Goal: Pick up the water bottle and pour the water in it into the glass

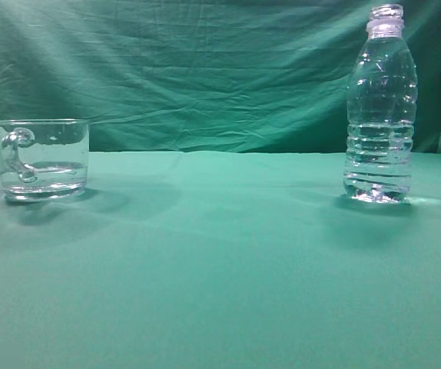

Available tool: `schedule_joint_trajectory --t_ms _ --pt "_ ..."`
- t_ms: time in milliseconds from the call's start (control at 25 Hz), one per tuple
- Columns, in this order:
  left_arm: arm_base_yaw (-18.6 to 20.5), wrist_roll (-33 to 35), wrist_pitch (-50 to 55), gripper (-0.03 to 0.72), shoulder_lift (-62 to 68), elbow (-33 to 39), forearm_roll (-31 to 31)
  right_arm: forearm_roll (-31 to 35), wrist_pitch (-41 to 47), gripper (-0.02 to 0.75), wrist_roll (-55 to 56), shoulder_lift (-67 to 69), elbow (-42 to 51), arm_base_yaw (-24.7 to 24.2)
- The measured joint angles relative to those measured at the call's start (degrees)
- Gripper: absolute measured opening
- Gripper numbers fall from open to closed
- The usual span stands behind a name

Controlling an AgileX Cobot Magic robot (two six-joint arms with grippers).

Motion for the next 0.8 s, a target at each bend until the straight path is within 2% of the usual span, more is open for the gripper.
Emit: schedule_joint_trajectory --t_ms 800 --pt "0.0 0.0 0.0 0.0 0.0 0.0 0.0 0.0 -0.92 0.0 -0.99 0.0 0.11 0.0"
